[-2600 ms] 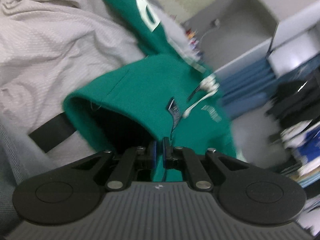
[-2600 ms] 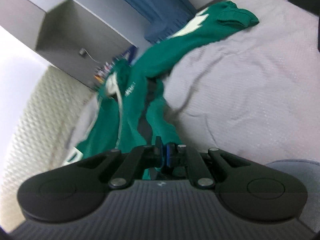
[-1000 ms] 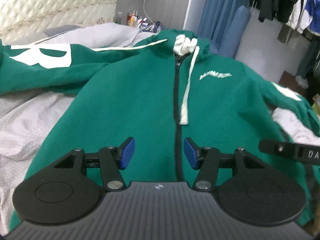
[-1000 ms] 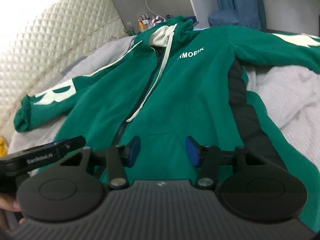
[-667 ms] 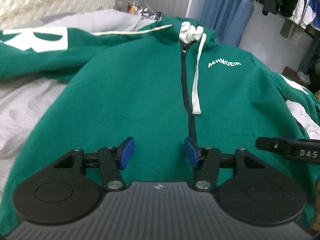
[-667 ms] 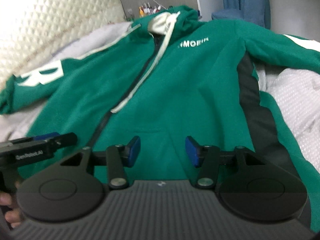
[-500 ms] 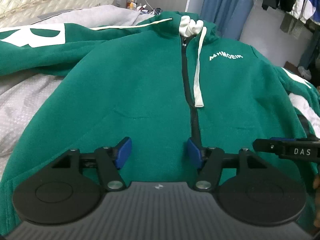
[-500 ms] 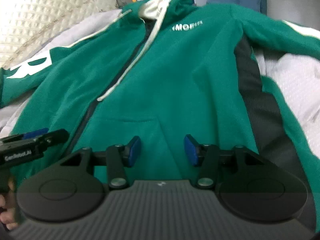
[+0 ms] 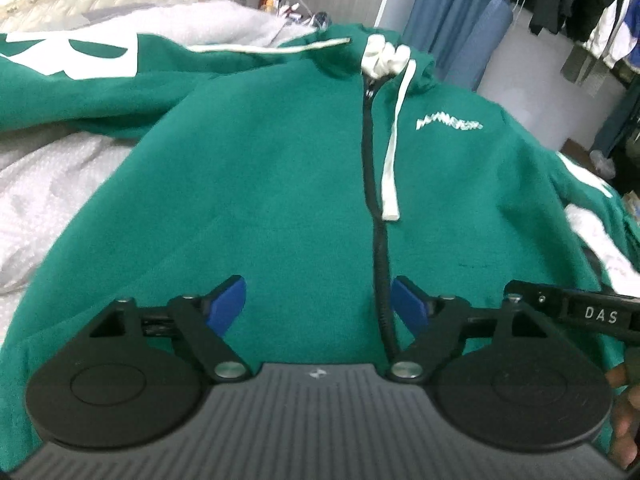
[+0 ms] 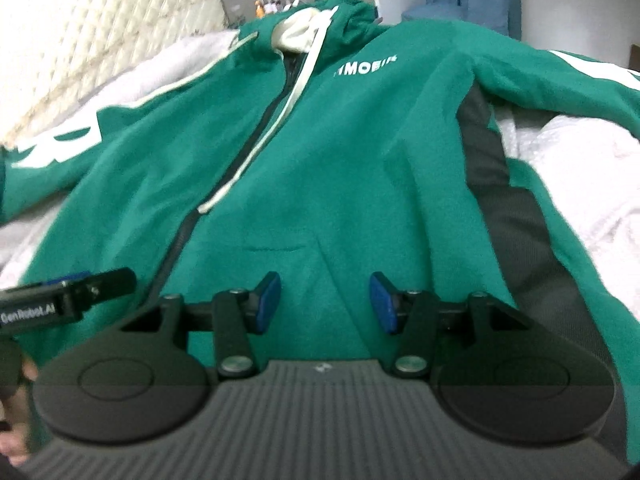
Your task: Fold large clothes
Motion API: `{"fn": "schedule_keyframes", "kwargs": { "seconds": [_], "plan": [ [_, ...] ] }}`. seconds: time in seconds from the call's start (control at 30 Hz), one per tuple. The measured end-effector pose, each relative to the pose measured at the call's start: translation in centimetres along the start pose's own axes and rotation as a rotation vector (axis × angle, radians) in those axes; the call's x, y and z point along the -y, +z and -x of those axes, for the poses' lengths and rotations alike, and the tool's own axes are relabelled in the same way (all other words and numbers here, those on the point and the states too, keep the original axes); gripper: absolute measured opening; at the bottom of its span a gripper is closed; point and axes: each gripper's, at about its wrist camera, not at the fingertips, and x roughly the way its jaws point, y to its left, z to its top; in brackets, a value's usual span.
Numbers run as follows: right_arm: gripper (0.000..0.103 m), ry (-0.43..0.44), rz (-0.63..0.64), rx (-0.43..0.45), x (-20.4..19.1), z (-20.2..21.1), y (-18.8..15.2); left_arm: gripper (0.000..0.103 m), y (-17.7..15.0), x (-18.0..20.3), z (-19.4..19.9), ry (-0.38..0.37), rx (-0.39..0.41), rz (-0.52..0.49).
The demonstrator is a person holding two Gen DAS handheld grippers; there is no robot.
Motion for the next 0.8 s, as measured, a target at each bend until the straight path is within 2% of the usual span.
{"fn": "schedule_keyframes", "kwargs": {
  "seconds": [0.07, 0.37, 0.43, 0.47, 0.5, 0.57, 0.67, 0.8],
  "plan": [
    [0.059, 0.001, -0.009, 0.022, 0.0, 1.0, 0.2, 0.085, 0.0, 0.0, 0.8, -0.007, 0.019, -0.001],
    [0.059, -0.011, -0.04, 0.108, 0.5, 4.9, 2.2, 0.087, -0.3, -0.3, 3.8, -0.047, 0.109, -0.011],
    [0.073, -0.027, -0.054, 0.129, 0.9, 5.6, 3.0, 0.09, -0.4, -0.5, 4.2, -0.062, 0.125, -0.002],
    [0.09, -0.034, -0.063, 0.149, 1.3, 6.0, 3.4, 0.092, -0.4, -0.6, 4.4, -0.069, 0.133, 0.003],
    [0.098, -0.038, -0.076, 0.165, 1.6, 6.2, 3.8, 0.092, -0.4, -0.6, 4.6, -0.075, 0.138, 0.007],
    [0.103, -0.028, -0.132, 0.175, 2.9, 6.6, 4.7, 0.093, -0.4, -0.6, 4.9, -0.089, 0.151, 0.009],
    [0.103, -0.003, -0.237, 0.173, 5.8, 6.4, 5.9, 0.095, -0.4, -0.3, 5.1, -0.097, 0.169, 0.003],
    [0.103, -0.022, -0.414, 0.211, 11.9, 5.7, 7.5, 0.096, -0.6, 0.1, 5.0, -0.1, 0.167, -0.009]
  ]
}}
